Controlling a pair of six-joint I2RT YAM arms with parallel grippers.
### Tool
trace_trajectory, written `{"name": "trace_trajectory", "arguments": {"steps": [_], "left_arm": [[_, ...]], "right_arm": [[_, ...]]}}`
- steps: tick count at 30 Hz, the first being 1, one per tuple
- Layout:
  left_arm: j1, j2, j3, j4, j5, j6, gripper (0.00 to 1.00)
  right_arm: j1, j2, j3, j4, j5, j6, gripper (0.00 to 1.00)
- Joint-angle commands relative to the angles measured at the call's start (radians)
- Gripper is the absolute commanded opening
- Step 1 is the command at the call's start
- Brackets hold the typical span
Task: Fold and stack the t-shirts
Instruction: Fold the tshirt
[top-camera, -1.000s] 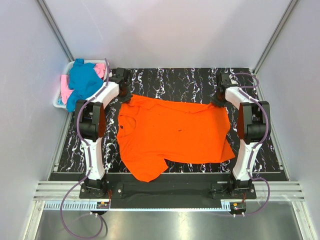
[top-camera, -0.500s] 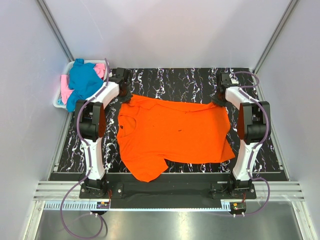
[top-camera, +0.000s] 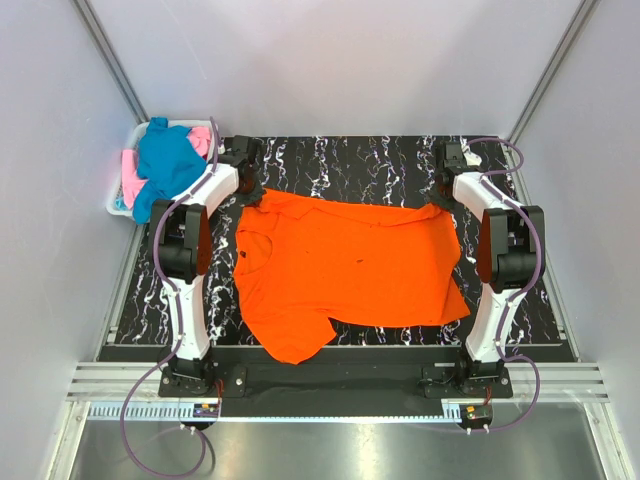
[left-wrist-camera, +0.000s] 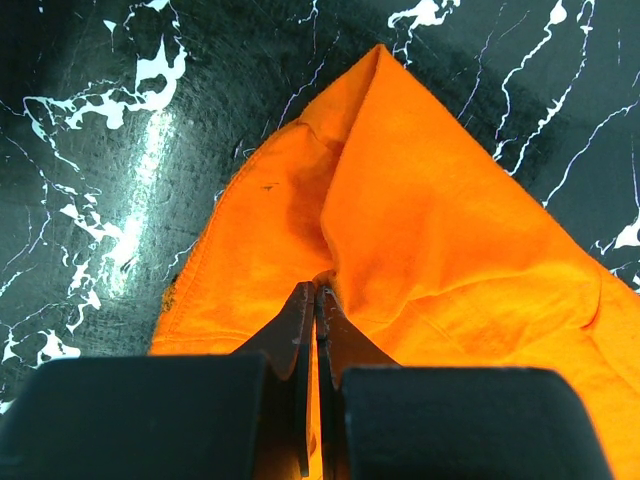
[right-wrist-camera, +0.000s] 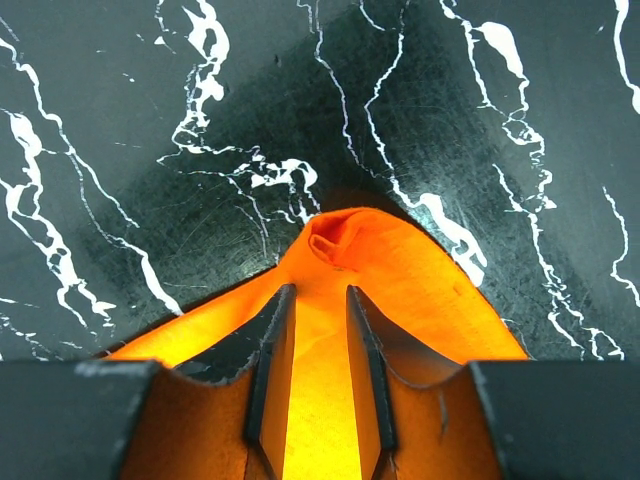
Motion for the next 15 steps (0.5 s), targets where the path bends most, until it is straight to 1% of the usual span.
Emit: {"name": "trace_trajectory", "arguments": {"steps": [1, 15], "left_arm": [[-0.003, -0.053, -0.007, 0.033, 0.007, 0.010, 0.00], [-0.003, -0.054, -0.010, 0.033, 0.004, 0.013, 0.00]], "right_arm": [[0.005, -0.041, -0.002, 0.014, 0.038, -0.013, 0.34], [0.005, -0.066, -0.068, 0.014, 0.055, 0.004, 0.33]]}}
